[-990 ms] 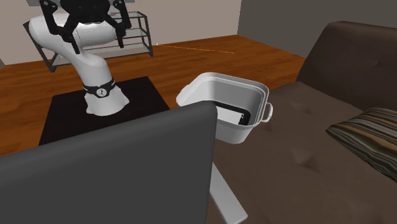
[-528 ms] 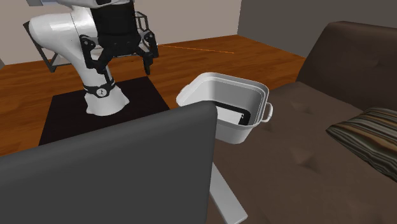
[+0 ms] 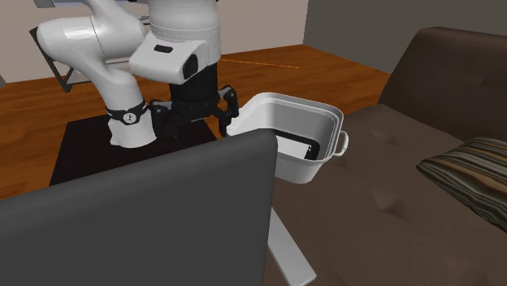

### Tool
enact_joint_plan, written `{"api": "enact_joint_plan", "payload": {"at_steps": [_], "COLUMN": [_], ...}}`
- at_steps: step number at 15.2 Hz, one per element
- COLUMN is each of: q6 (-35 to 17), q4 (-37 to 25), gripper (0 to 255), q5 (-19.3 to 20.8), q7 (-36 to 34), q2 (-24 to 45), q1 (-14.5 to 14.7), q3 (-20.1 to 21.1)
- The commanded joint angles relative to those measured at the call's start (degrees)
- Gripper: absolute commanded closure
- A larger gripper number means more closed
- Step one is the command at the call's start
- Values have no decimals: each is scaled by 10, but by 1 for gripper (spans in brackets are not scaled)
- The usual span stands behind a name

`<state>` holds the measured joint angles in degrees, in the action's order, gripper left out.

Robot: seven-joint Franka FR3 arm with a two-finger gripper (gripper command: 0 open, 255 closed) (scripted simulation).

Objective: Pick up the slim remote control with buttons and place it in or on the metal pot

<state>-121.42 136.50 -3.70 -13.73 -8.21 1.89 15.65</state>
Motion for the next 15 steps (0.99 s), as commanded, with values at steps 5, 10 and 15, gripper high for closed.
{"api": "enact_joint_plan", "payload": {"at_steps": [5,10,15], "q6": [-77,-114,-131], "q4": [-69,-151,-251], "gripper": [0,0,0], "q5": [42,85,119], "q7": [-59,-107,-143], "q2": [137,251,363], "q1": [7,25,52], "q3": [13,7,-9]}}
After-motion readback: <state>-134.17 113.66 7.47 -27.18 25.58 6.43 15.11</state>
